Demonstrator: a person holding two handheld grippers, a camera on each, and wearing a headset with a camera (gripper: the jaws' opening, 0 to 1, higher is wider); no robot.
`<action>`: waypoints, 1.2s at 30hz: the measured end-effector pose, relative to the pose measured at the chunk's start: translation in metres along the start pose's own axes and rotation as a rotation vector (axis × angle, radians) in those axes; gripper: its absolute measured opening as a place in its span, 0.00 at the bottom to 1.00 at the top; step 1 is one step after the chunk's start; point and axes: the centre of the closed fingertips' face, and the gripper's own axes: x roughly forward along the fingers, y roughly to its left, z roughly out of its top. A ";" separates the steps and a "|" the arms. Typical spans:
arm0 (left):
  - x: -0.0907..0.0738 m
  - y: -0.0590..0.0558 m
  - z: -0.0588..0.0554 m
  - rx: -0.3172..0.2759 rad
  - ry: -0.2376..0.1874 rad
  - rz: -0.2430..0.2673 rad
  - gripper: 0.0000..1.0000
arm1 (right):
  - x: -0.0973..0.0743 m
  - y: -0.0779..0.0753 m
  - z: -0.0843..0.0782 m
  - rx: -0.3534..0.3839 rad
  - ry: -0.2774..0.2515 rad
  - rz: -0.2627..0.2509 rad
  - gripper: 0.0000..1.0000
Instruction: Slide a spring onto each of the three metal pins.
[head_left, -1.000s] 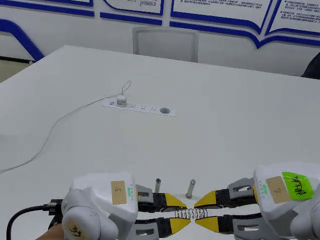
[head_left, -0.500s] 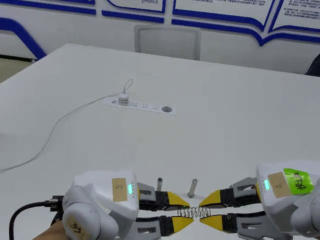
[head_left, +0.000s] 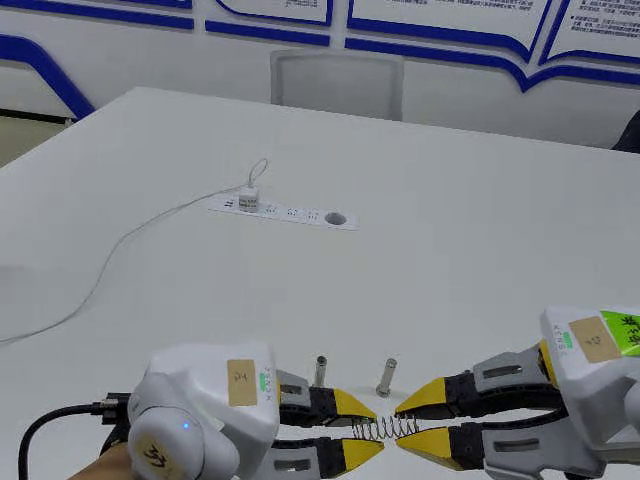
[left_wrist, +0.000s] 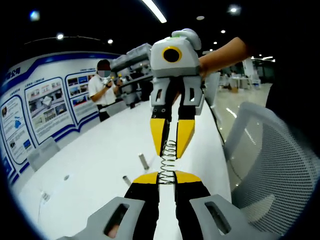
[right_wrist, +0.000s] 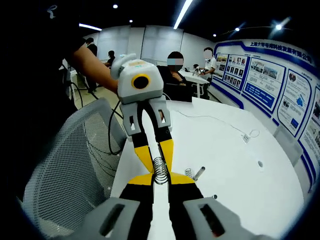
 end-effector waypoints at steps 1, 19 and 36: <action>0.000 -0.001 0.000 -0.004 -0.002 0.000 0.10 | 0.000 0.001 0.007 0.026 -0.037 0.007 0.11; -0.002 0.003 0.009 -0.102 -0.086 0.047 0.11 | 0.001 -0.005 0.033 0.146 -0.168 -0.021 0.10; -0.015 0.019 0.004 -0.250 -0.164 0.126 0.24 | 0.000 -0.021 0.036 0.176 -0.187 -0.052 0.10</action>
